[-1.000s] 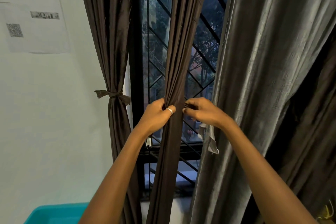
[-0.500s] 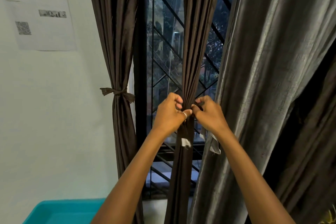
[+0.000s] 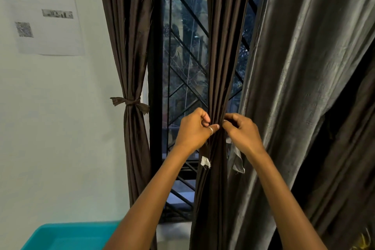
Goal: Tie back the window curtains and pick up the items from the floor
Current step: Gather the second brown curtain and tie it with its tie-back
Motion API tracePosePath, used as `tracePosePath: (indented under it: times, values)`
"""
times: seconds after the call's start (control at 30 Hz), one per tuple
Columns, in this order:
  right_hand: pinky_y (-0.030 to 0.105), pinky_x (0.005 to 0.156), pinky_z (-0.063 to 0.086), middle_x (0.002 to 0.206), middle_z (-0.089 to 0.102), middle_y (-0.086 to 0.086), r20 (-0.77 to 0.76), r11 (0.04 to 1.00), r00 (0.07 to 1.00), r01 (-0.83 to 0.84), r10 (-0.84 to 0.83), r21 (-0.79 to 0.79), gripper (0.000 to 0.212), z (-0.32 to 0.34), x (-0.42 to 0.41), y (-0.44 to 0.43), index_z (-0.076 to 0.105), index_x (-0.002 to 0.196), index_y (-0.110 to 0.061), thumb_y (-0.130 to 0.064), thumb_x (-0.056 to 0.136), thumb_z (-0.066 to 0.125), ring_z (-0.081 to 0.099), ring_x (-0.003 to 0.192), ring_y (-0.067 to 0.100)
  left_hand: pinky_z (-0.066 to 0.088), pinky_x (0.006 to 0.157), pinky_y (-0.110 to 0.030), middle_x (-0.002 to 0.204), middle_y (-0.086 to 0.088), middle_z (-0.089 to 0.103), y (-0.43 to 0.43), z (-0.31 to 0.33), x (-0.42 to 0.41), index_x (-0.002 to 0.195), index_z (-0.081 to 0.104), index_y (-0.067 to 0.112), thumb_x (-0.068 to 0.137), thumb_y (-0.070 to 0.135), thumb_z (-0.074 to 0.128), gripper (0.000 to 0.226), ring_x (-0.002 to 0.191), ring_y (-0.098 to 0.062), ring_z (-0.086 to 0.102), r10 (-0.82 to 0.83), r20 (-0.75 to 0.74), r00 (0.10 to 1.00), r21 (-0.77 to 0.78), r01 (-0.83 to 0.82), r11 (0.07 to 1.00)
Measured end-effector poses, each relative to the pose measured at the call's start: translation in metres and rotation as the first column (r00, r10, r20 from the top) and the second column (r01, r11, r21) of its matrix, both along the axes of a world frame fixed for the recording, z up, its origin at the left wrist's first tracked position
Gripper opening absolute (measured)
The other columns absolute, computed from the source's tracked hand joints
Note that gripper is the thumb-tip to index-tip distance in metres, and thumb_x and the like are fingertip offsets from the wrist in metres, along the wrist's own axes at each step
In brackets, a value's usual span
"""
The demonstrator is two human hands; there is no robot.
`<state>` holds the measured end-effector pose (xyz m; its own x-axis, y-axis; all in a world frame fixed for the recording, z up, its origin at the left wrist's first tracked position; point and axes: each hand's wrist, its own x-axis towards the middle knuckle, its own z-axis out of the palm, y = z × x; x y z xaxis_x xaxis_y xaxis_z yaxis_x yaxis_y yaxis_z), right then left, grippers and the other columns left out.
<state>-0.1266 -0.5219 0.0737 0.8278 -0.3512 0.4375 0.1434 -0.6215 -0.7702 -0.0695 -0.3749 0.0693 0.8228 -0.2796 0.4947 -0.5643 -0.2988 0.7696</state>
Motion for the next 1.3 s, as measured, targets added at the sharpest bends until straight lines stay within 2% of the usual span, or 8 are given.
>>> tracePosePath:
  times: [0.13,0.43,0.63,0.9,1.0,1.1,1.2,1.3]
  values:
    - [0.018,0.074,0.042,0.104,0.065,-0.01,-0.046,0.998,0.997,0.058,-0.059,-0.01,0.027,0.001,-0.004,0.003,0.062,0.122,-0.023,-0.026,0.095,0.061,0.059,0.089,0.004,0.043,0.059,-0.02,0.065,0.006,0.057,-0.008,-0.001,0.0,0.072,0.054,0.021,0.082,0.021,0.08,0.028,0.061,-0.007,0.054,0.085,0.062,0.994,0.006,-0.086,0.996]
    - [0.024,0.047,0.035,0.078,0.066,0.005,0.051,0.744,0.984,-0.165,0.173,0.647,0.021,0.001,-0.015,0.016,0.064,0.101,-0.014,-0.006,0.1,0.045,0.053,0.055,0.012,0.056,0.076,-0.025,0.08,0.005,0.07,-0.009,-0.003,0.006,0.094,0.077,0.025,0.083,0.012,0.076,0.017,0.072,-0.006,0.065,-0.139,-0.154,0.978,-0.106,0.123,0.987]
    - [0.019,0.069,0.048,0.101,0.077,0.002,0.05,0.794,0.976,-0.202,0.212,0.573,0.032,0.001,-0.016,0.018,0.072,0.111,-0.019,-0.007,0.098,0.046,0.069,0.09,0.012,0.057,0.096,-0.037,0.098,-0.002,0.077,0.0,-0.006,0.006,0.09,0.078,0.028,0.094,0.006,0.059,0.03,0.103,-0.019,0.072,-0.301,-0.343,0.89,-0.297,0.201,0.933]
    - [0.031,0.094,0.054,0.122,0.068,-0.008,0.057,0.884,0.953,-0.298,0.298,0.36,0.05,-0.022,-0.005,0.028,0.055,0.13,-0.029,0.0,0.091,0.066,0.065,0.114,0.011,0.058,0.088,-0.029,0.091,-0.006,0.077,0.002,0.001,0.009,0.084,0.076,0.016,0.095,0.016,0.056,0.023,0.089,-0.009,0.074,-0.341,-0.45,0.826,-0.438,0.128,0.89]
    - [0.036,0.097,0.055,0.116,0.067,-0.013,0.054,0.975,0.982,-0.185,0.179,0.124,0.054,-0.028,0.0,0.032,0.052,0.134,-0.03,-0.008,0.089,0.072,0.065,0.108,0.004,0.058,0.092,-0.039,0.083,-0.001,0.078,-0.001,0.0,0.015,0.078,0.079,0.023,0.089,0.039,0.063,0.026,0.086,-0.016,0.074,-0.258,-0.449,0.855,-0.344,0.101,0.934]
    - [0.033,0.095,0.056,0.114,0.067,-0.015,0.104,0.995,0.991,-0.093,0.088,0.043,0.053,-0.029,0.001,0.034,0.054,0.133,-0.029,-0.005,0.089,0.071,0.064,0.107,0.001,0.053,0.08,-0.027,0.064,0.008,0.065,0.001,-0.001,0.013,0.083,0.077,0.03,0.094,0.044,0.059,0.025,0.071,-0.002,0.066,-0.192,-0.348,0.918,-0.144,0.15,0.978]
    - [0.033,0.096,0.056,0.119,0.066,-0.013,0.102,0.994,0.99,-0.103,0.099,0.035,0.053,-0.029,0.002,0.031,0.055,0.134,-0.027,-0.003,0.088,0.07,0.063,0.11,0.001,0.055,0.09,-0.026,0.105,0.008,0.073,0.005,-0.001,0.012,0.119,0.069,0.024,0.091,0.039,0.068,0.031,0.101,-0.006,0.069,-0.172,-0.253,0.952,-0.02,0.172,0.985]
    - [0.03,0.098,0.054,0.126,0.065,-0.012,0.073,0.992,0.99,-0.124,0.123,0.001,0.057,-0.029,0.004,0.029,0.052,0.139,-0.025,-0.007,0.088,0.072,0.061,0.115,0.002,0.056,0.088,-0.029,0.117,0.001,0.062,0.001,0.0,0.008,0.123,0.065,0.016,0.085,0.036,0.077,0.045,0.102,-0.012,0.067,-0.046,-0.06,0.997,0.153,0.055,0.987]
